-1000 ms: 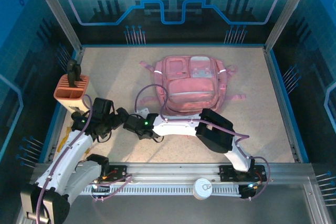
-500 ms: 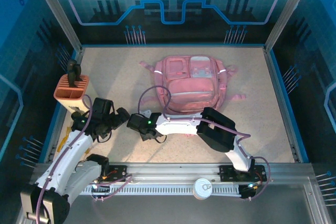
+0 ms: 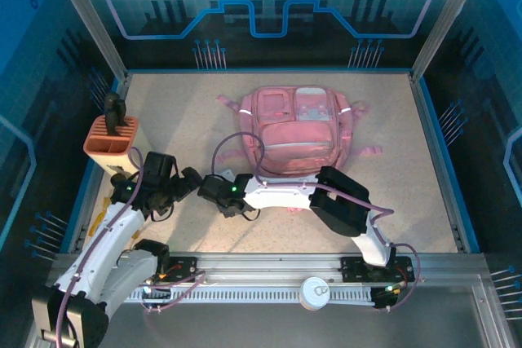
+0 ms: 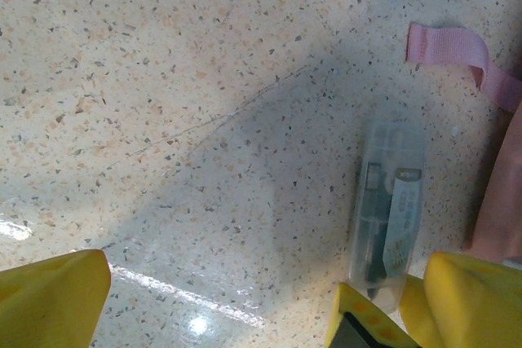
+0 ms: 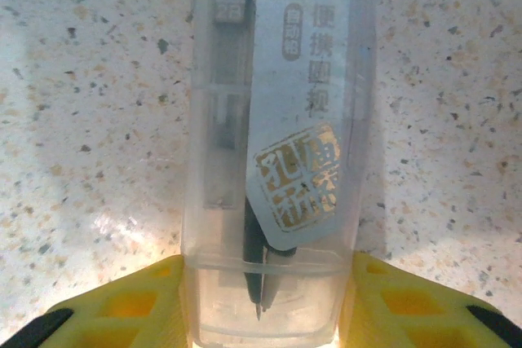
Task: Pack the student bag
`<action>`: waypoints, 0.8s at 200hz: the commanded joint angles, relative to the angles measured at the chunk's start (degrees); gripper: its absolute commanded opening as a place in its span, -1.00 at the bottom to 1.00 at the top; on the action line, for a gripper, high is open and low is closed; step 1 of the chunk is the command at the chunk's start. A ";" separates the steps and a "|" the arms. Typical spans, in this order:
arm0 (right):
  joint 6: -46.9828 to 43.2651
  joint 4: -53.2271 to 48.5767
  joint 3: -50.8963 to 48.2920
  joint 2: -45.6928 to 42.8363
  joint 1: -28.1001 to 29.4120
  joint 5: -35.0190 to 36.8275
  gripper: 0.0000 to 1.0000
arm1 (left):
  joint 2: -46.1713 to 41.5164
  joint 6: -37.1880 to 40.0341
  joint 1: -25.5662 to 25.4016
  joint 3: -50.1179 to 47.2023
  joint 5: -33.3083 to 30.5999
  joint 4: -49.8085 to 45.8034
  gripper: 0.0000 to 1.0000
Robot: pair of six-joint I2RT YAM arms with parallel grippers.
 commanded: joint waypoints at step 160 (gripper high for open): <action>-2.23 -18.80 -21.63 -45.62 -15.73 -4.33 -0.18 | 27.09 32.41 -22.76 26.14 0.64 12.34 0.99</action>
